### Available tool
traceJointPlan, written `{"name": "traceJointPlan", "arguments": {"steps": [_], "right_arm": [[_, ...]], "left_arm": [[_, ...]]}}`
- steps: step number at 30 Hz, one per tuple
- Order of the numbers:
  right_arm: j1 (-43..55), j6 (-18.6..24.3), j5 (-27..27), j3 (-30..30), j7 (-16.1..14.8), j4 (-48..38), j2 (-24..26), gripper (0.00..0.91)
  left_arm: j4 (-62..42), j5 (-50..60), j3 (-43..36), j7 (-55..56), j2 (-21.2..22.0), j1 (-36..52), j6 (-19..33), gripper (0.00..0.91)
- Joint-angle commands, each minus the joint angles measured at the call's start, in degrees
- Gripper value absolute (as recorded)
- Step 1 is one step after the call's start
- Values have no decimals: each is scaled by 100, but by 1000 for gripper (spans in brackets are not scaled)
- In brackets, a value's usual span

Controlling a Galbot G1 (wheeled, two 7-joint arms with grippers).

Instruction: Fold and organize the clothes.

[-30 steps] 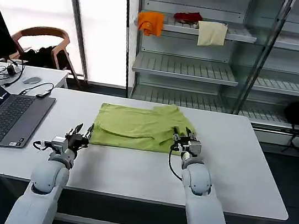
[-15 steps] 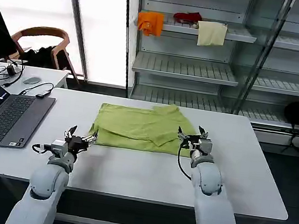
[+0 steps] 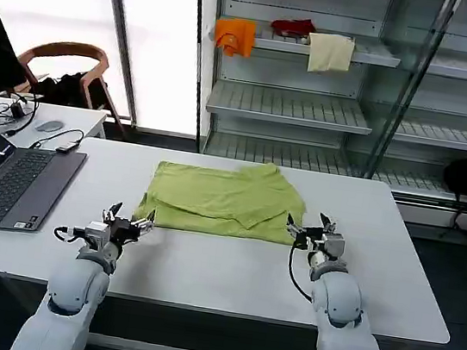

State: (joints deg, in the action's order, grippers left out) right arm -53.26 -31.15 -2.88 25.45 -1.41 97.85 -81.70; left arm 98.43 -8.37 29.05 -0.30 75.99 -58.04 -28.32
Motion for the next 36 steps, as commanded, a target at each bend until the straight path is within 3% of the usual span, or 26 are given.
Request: {"name": "traceJointPlan", "arguments": {"steps": [1, 2, 3, 4, 5, 6, 7, 10, 18, 29, 36], "right_arm": [[-282, -39, 79, 61, -2, 33, 24, 786], [-282, -17, 77, 53, -10, -15, 4, 705], [-282, -7, 77, 49, -11, -42, -14, 474], [-278, 6, 83, 29, -12, -86, -45, 322], [-273, 19, 103, 16, -8, -115, -65, 60], [-272, 21, 112, 16, -6, -124, -73, 0], [-264, 22, 134, -6, 3, -152, -99, 0], [-285, 8, 217, -33, -36, -183, -92, 0], [-379, 59, 239, -23, -179, -226, -83, 0], [-415, 90, 65, -48, -160, 50, -59, 0], [-720, -192, -178, -91, -20, 626, -44, 0]], "left_arm": [[-337, 119, 4, -4, 32, 52, -104, 907], [-386, 126, 11, -4, 32, 67, -96, 907], [-412, 126, 19, -7, 30, 75, -85, 907], [-437, 124, 28, -10, 22, 84, -80, 816], [-459, 124, 33, -20, 16, 88, -78, 484], [-470, 124, 37, -29, 10, 88, -76, 413], [-472, 123, 40, -54, 5, 87, -79, 312], [-515, 132, 33, -69, 5, 97, -85, 181], [-597, 153, 38, -99, 21, 85, -69, 20], [-474, 152, 73, -118, -9, -40, 61, 0], [-6, 126, 105, -218, -76, -358, 45, 0]]}}
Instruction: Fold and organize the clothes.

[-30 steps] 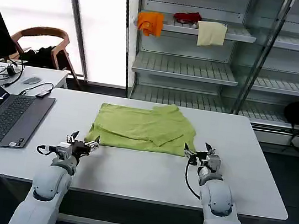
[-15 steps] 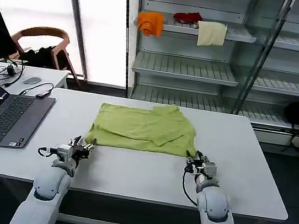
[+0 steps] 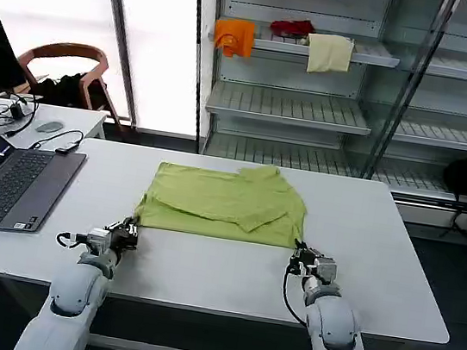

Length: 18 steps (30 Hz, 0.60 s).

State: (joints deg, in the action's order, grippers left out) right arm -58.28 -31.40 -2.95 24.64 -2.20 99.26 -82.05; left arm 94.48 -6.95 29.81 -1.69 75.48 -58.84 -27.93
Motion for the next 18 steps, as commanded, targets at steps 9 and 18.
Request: {"name": "traceJointPlan", "arguments": {"steps": [9, 18], "right_arm": [[-1023, -191, -486, 33, 203, 1578, 156, 0], [-2075, -190, -414, 10, 234, 2475, 160, 0]], "left_arm": [[1631, -358, 268, -259, -154, -1296, -158, 0], [2939, -627, 804, -281, -192, -2650, -154, 0]]}}
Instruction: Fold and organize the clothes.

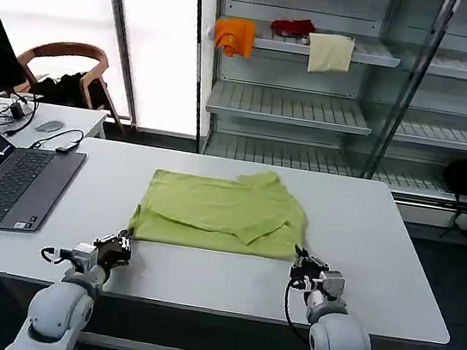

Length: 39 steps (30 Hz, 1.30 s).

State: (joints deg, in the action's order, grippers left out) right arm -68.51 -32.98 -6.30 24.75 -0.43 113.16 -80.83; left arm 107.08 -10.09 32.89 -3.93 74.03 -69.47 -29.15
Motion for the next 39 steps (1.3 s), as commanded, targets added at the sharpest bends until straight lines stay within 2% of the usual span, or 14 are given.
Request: {"name": "traceJointPlan", "arguments": {"steps": [1, 9, 10, 11, 12, 17, 25, 28, 32, 35, 39], "right_arm": [[-1114, -31, -69, 2, 52, 1134, 40, 0], [-1698, -25, 110, -49, 65, 1456, 16, 0], [-1730, -23, 112, -52, 58, 1460, 0, 0], [-1756, -22, 115, -55, 58, 1458, -10, 171], [-1768, -21, 164, -63, 53, 1444, -19, 907], [-1739, -13, 376, -81, 140, 1311, -92, 907], [-1400, -21, 323, 64, 180, 1785, -3, 907], [-829, -36, 324, 27, 209, 1630, 45, 907], [196, -91, 22, -236, 352, 917, 71, 907], [1139, -104, -282, -439, 436, -68, 73, 907], [2155, -100, -339, -513, 422, -1412, -181, 907]], "left_arm": [[1716, -329, 520, -50, -52, -1651, -30, 0], [2216, -335, 848, -39, 11, -2199, 9, 0], [2201, -310, 859, -39, 12, -2226, 22, 91], [2185, -285, 855, -30, 22, -2241, 28, 554], [2171, -234, 840, -29, 36, -2256, 39, 907], [1838, 295, 691, -4, 111, -2182, 412, 907], [2015, 57, 1212, -19, 104, -1823, 321, 907], [1833, -431, 1255, -21, -7, -1256, 186, 907], [1547, -1043, 951, 75, -196, -339, -386, 907], [821, -1061, 619, 61, -407, 427, -405, 907], [-47, -1075, 161, 83, -550, 1270, -403, 907]]}}
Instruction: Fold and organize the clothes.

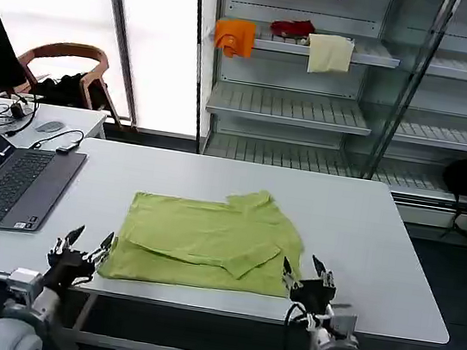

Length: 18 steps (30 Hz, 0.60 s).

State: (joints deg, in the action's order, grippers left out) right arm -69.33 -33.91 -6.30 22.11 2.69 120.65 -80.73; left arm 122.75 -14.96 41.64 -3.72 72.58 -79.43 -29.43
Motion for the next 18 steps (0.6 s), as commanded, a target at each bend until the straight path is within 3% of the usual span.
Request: {"name": "traceJointPlan", "arguments": {"steps": [1, 8, 18], "right_arm": [[2434, -1, -325, -251, 112, -2492, -288, 907], [3363, 24, -301, -230, 65, -4089, -664, 907], [4186, 71, 20, -86, -177, -5329, -1079, 907]], "left_arm": [[-2095, -562, -838, 81, -438, 2482, -373, 907], [-3619, -397, -1376, -56, -507, 3661, -377, 907], [-4661, 74, -1673, -316, -368, 4213, -370, 907]]}}
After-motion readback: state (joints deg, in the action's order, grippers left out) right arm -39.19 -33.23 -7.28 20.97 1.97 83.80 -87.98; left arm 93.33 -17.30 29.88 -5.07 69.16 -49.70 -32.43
